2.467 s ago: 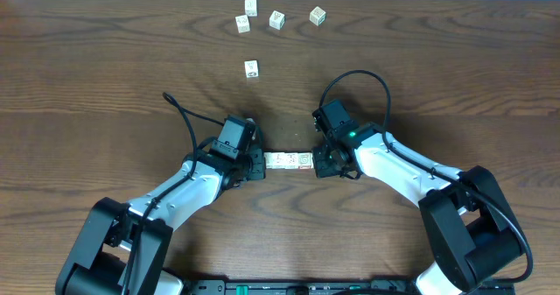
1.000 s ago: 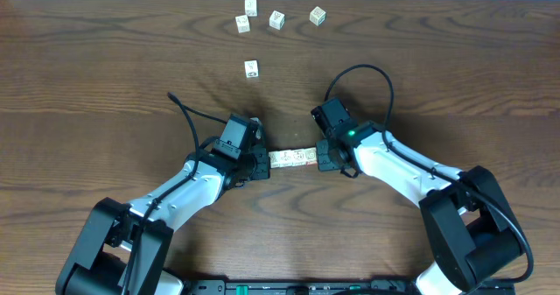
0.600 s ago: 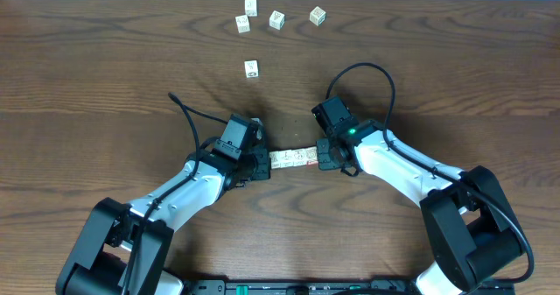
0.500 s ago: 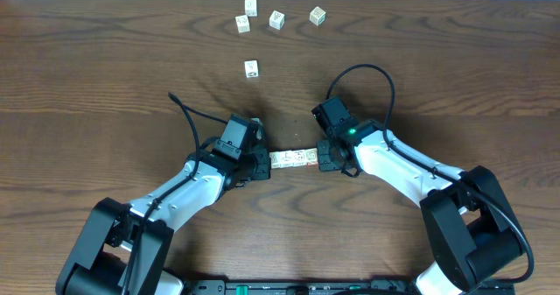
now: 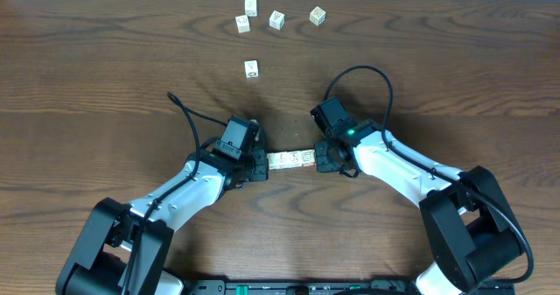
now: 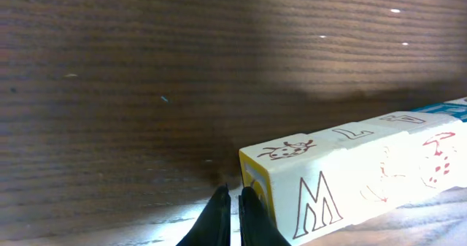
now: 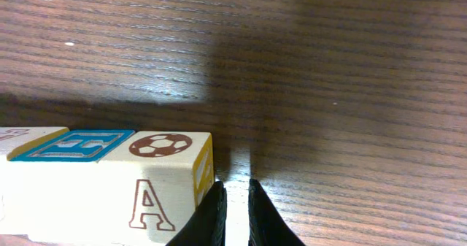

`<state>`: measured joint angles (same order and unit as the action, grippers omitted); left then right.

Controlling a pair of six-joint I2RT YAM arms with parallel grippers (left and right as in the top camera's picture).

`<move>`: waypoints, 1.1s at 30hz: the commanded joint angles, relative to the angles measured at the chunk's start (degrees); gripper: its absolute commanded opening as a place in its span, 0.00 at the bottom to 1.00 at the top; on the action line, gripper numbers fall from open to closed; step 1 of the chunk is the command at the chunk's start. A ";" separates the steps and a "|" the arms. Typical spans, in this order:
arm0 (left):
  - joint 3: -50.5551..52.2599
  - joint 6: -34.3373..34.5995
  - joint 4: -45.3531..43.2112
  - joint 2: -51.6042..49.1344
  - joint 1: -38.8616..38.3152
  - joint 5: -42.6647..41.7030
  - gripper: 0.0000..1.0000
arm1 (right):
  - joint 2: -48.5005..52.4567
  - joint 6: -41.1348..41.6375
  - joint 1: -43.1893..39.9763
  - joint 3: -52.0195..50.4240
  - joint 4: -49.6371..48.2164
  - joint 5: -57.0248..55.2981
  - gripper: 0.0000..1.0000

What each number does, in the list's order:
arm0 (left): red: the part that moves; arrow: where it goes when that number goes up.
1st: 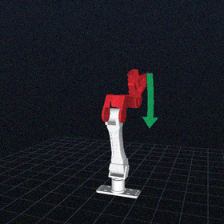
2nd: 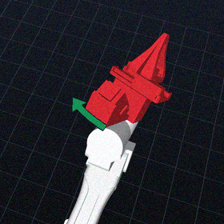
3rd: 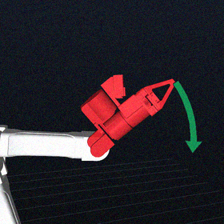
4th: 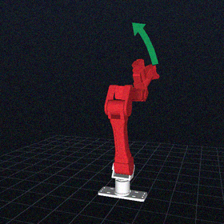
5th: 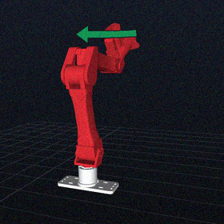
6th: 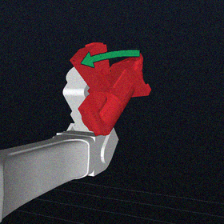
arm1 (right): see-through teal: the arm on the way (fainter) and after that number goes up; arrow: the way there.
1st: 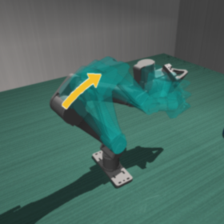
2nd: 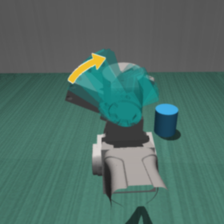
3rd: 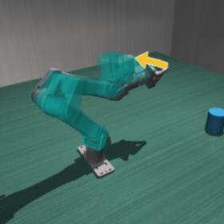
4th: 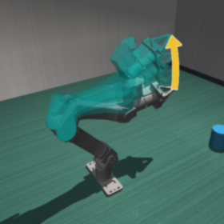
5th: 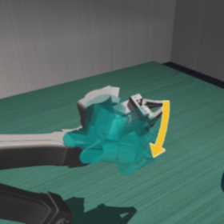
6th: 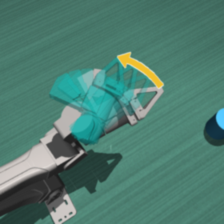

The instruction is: Lift 5 blocks

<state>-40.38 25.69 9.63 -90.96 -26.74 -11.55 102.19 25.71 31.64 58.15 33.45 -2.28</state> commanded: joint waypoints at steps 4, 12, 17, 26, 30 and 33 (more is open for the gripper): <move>-1.84 -0.11 0.02 0.61 -0.44 1.42 0.15 | -0.61 0.61 0.70 1.27 -0.22 1.49 0.15; -1.86 -0.11 0.46 0.61 -0.44 1.77 0.16 | -0.61 0.57 0.70 1.27 -0.20 0.81 0.18; -1.84 -0.13 0.46 0.61 -0.44 1.81 0.17 | -0.61 0.37 0.66 1.27 -0.13 -0.31 0.20; -1.84 -0.13 0.63 0.61 -0.44 1.81 0.25 | -0.61 0.37 0.66 1.27 1.84 -3.74 0.27; -1.86 -0.13 0.63 0.61 -0.44 1.81 0.25 | -0.61 0.39 0.66 1.27 1.90 -3.89 0.20; -1.86 -0.13 0.63 0.61 -0.44 1.81 0.28 | -0.61 0.37 0.63 1.27 1.86 -4.09 0.25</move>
<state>-40.45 25.56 10.17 -90.96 -26.85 -9.08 102.19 26.11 31.83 58.19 35.20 -5.04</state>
